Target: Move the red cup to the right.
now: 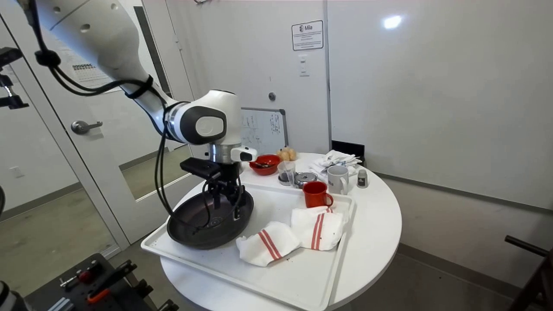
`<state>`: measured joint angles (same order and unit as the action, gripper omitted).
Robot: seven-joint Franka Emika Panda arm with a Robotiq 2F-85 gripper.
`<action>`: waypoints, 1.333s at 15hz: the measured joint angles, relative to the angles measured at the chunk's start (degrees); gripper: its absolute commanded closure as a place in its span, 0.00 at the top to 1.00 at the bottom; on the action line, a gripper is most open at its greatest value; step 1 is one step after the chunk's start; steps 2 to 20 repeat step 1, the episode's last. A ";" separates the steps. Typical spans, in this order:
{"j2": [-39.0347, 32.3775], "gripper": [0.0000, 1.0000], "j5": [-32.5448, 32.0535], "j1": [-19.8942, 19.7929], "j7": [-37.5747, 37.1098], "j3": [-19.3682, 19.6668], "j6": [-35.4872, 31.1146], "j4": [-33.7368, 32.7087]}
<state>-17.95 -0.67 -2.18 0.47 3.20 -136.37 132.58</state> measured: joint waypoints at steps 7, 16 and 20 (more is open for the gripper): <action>-0.03 1.00 0.00 -0.01 -0.02 0.00 0.00 -0.03; -0.03 1.00 0.00 -0.01 -0.02 0.00 0.00 -0.03; -0.03 1.00 0.00 -0.01 -0.02 0.00 0.00 -0.03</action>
